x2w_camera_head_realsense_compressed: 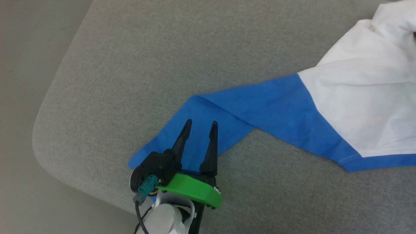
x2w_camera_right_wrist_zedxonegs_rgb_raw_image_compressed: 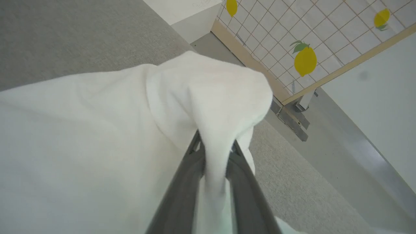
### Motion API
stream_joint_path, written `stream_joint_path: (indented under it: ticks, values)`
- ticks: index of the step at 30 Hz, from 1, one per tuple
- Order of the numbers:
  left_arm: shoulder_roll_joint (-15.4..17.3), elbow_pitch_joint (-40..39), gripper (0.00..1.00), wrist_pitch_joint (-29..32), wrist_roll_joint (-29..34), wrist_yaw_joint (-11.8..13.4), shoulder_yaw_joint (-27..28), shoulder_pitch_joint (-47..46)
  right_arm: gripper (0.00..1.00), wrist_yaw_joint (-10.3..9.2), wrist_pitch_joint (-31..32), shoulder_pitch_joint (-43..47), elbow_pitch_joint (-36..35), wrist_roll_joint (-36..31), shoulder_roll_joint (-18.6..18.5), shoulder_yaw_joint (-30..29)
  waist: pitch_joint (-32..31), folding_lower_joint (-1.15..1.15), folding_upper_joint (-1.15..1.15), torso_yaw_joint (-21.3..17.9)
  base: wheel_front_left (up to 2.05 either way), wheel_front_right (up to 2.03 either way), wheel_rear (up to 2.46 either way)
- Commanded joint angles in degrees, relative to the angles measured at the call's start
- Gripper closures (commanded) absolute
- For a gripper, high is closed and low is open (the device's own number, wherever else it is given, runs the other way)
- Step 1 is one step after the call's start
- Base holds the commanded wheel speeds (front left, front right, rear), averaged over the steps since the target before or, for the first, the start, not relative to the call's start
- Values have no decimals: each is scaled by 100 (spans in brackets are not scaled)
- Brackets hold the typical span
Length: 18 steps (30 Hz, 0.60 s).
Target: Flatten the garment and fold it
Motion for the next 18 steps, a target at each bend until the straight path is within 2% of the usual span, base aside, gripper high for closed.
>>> stream_joint_path:
  ticks: [1,5,11,15,18]
  values:
    - [-26,25,0,-49,98,-17,-10,-149,0,-10,-116,11,85,-59,66,-71,147,-1,0,102,0,0,0]
    - [-39,101,0,-50,175,-39,89,-238,0,-10,-658,-132,155,47,238,-118,-208,-1,0,-263,0,0,0]
    - [122,73,0,-50,213,-31,277,-127,0,-10,-973,257,-361,389,288,-563,-766,-1,0,-766,0,0,0]
    - [308,-50,0,-41,202,41,397,81,0,-10,-1027,1173,-1140,570,464,-1120,-1100,-1,0,-1133,0,0,0]
    - [446,-167,0,-11,201,101,448,281,0,-10,-1057,2159,-1779,556,828,-1750,-1309,-1,0,-1373,0,0,0]
